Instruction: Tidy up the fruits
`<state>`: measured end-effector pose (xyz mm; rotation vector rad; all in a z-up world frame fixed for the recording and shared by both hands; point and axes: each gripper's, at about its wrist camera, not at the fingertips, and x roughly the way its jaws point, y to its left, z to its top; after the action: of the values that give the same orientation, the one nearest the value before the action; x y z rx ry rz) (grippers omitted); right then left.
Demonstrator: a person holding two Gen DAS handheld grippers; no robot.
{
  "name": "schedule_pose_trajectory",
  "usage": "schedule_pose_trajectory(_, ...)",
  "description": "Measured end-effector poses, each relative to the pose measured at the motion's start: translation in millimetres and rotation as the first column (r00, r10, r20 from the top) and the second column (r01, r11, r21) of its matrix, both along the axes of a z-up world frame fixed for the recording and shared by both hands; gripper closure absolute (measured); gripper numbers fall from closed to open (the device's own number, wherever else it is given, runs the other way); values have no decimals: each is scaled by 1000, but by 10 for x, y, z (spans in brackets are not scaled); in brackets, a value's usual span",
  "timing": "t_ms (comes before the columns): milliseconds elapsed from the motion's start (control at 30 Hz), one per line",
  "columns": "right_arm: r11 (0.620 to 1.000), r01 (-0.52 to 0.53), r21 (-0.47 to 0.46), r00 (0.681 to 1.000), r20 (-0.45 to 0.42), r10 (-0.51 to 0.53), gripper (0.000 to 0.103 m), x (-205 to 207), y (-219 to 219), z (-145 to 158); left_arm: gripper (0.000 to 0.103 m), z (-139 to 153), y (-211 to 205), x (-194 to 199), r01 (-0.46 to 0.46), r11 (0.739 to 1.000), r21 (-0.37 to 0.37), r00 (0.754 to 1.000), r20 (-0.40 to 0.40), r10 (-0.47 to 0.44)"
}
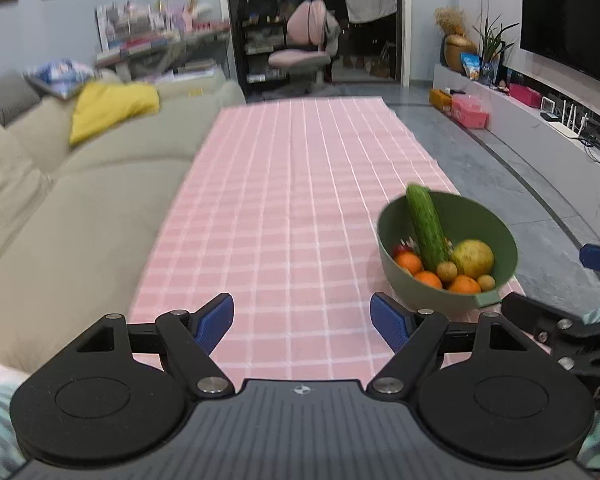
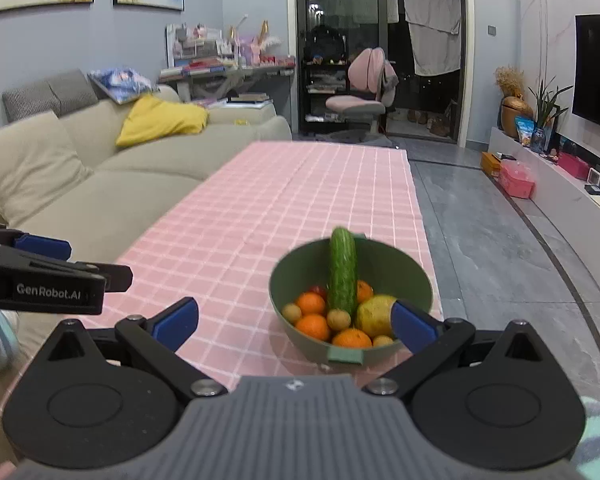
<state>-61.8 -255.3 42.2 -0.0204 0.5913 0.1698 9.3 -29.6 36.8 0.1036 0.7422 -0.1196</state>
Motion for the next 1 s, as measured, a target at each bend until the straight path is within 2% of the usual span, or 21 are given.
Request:
schedule_pose_trajectory(133, 999, 11, -34, 998, -63, -13, 4, 65, 1, -163, 12, -260, -71, 17, 22, 1000, 3, 996, -83, -22)
schedule_pose_trajectory(367, 998, 61, -26, 983, -174, -65, 4, 228, -100, -373, 12, -452, -126, 32, 14, 999, 31, 993, -116, -10)
schedule_pose_trajectory(567, 997, 77, -13, 980, -183, -78, 4, 253, -125, -404, 12, -508, -152, 38, 14, 999, 45, 991, -132, -8)
schedule_pose_trajectory(1000, 997, 75, -18, 980, -181, -77, 4, 241, -115, -424, 12, -454, -113, 45, 11, 1000, 25, 993, -121, -8)
